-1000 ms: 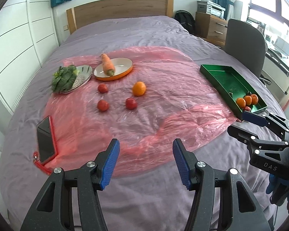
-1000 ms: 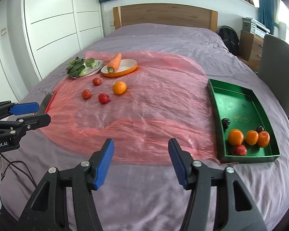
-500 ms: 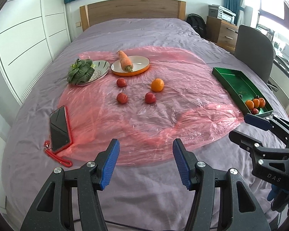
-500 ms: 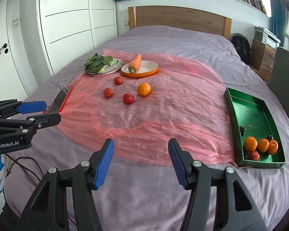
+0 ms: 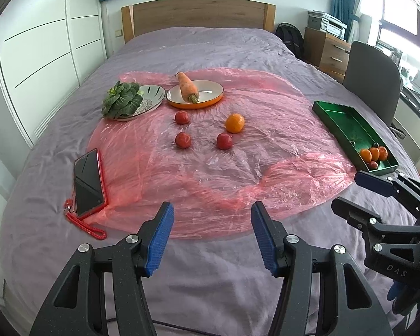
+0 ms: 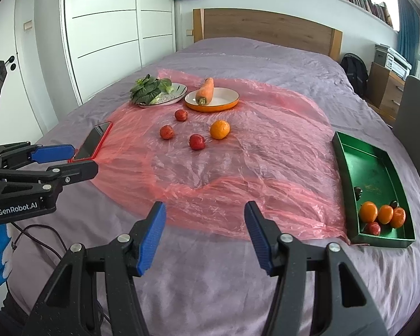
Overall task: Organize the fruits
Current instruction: 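Move both open tools back over the remaining fruit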
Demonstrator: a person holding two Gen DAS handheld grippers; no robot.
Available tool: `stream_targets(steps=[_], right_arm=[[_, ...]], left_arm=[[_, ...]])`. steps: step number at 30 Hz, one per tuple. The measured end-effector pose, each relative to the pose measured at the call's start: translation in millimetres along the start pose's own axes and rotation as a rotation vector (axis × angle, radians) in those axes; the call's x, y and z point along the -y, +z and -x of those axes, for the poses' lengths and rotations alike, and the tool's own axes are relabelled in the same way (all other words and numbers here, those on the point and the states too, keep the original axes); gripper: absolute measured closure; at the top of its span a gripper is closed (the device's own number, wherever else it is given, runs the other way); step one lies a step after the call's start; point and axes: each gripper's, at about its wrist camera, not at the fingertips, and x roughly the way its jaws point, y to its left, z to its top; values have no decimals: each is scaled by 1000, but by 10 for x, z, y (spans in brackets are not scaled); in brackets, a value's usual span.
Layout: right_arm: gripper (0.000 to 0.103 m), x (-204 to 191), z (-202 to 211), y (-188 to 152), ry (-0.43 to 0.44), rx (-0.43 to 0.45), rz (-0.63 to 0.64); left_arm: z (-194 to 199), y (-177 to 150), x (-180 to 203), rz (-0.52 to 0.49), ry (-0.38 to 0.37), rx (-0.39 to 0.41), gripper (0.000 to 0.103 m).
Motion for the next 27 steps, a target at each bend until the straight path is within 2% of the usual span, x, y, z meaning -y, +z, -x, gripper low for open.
stream_targets(steps=[15,27], right_arm=[[0,26,-269,62,-15,-24,-16],[0,32,-758,286,19,-43,-17]], left_arm=[[-292,15,-243,43,37,-17,51],[-694,63,-552,69,66,-65,51]])
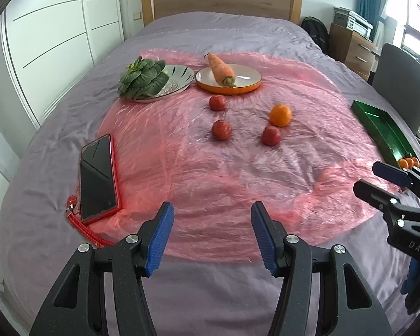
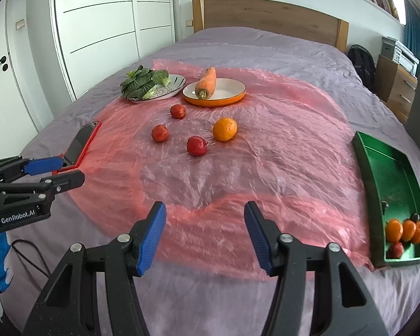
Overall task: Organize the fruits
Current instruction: 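Move both open tools back over the remaining fruit, then grasp a red tomato with the left tool while the right tool grasps another tomato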
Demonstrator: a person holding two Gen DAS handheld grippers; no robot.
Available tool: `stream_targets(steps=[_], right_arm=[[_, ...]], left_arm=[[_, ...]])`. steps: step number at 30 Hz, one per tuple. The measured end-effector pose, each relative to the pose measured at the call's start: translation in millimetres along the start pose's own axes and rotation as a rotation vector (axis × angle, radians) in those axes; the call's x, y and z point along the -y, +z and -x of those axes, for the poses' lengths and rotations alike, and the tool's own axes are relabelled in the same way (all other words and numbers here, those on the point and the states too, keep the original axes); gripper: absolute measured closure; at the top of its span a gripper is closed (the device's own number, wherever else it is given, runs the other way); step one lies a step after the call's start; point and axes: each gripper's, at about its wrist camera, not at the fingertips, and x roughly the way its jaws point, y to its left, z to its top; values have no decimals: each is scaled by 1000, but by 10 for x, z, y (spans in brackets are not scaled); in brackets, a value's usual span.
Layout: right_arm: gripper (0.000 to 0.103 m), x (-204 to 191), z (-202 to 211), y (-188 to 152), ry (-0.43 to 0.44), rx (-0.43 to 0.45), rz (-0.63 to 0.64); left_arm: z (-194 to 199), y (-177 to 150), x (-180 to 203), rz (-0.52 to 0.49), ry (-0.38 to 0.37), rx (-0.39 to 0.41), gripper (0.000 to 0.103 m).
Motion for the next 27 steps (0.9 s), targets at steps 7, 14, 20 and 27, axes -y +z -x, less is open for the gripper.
stream_targets(steps=[7,14,20,27], right_arm=[[0,26,-340,229,25,-4,-8],[3,18,-634,485,68,3,-15],[19,27,-897,596,96,-9,-32],[30,45,-1185,685,122,-31,-53]], left_arm=[[-265,186,-89,0,-27,-15,52],[-514,461,-93,-17,-76,-6,52],[-812,673,-63,-42,-113,-23,63],[-1100,784,8,-76,-140,-48,70]])
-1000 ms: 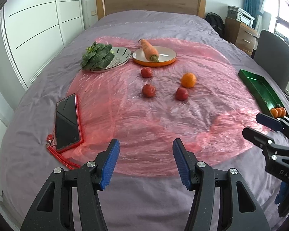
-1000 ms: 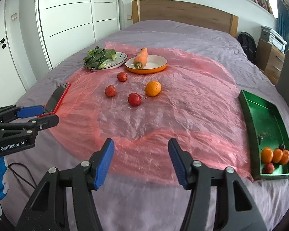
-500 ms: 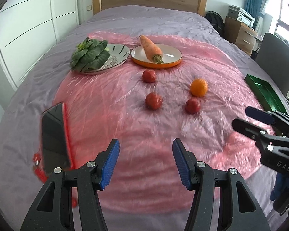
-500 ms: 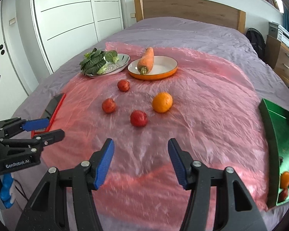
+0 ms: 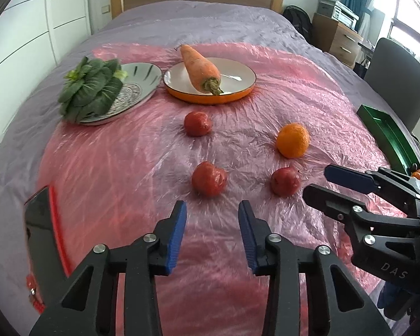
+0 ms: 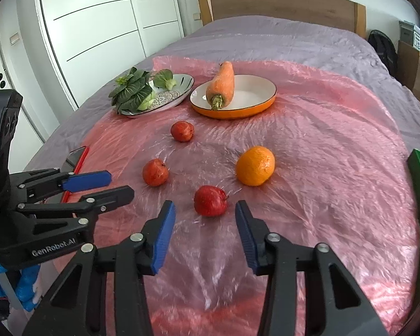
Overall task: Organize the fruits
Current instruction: 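Grasp a red tomato with the left tool while the right tool grasps another tomato, then carry the tomato with the left tool over the tray while the right tool carries its tomato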
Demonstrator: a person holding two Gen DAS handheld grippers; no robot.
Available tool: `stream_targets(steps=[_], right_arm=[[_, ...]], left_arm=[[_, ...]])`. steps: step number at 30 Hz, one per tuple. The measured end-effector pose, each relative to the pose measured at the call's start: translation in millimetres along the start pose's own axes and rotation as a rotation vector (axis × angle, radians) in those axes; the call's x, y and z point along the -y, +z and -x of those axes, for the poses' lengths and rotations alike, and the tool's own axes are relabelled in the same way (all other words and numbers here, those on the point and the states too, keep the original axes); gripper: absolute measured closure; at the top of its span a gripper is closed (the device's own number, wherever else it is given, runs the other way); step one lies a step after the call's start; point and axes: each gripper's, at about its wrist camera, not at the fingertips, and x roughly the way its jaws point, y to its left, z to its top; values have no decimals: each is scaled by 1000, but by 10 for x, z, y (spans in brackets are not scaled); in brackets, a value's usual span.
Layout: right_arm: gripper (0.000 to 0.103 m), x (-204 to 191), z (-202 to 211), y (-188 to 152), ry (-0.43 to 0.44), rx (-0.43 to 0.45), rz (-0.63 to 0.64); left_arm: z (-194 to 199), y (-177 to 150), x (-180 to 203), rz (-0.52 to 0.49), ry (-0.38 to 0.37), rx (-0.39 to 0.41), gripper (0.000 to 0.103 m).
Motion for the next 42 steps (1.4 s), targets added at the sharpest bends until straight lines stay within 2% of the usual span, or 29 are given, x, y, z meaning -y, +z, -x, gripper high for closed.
stream_targets(steps=[4,15,29,35,42], right_arm=[[34,53,-144,35,4,-20,-29],[34,111,-412,52,1,-73,-52],[34,79,-559,37,10,-99,-35],[52,86,-590,28,2,-103,-34],[52,113,-596,21,15,-102,-45]], left_arm=[[-106,42,-5,-5,-8,-10,71],[-344,175,37,-43,7,-34,71],[-515,233,-3,-58,30,-46,71],[-555,210,32,-64,23,-56,73],[-566,216,46,-60,20,-56,74]])
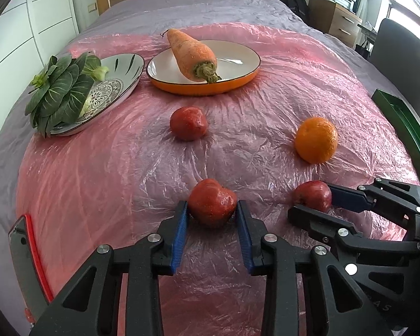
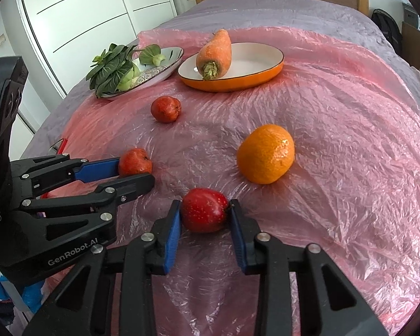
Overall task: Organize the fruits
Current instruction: 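Carry the tomato with the left tool over the tray while the right tool carries its tomato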
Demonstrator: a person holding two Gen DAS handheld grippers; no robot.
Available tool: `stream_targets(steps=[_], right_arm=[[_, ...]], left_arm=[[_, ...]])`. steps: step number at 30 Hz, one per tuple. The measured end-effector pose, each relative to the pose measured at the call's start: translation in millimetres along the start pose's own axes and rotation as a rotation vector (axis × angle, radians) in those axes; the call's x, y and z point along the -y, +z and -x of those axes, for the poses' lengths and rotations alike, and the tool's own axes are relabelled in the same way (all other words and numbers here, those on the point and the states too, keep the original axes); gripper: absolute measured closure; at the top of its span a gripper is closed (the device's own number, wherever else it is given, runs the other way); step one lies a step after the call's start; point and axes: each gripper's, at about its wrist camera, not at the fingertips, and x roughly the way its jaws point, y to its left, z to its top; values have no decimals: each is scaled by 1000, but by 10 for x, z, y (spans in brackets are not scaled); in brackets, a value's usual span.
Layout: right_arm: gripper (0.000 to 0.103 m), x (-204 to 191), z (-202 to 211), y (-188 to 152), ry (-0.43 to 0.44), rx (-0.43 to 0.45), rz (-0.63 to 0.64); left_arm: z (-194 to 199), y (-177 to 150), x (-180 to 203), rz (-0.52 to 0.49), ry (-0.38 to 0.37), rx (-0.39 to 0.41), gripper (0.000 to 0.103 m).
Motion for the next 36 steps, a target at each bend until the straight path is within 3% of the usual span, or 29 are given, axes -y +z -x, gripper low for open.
stream_targets(steps=[8,20,36], right_arm=[[53,11,60,3,16,13,-5],[53,2,207,-23,31,36,-16],[53,130,498,-142,15,53,-41]], left_arm=[[-1,7,-14,9,-4,0,74],[37,-5,-165,83,-90,14,74],[377,-102,69,24,-38,48,74]])
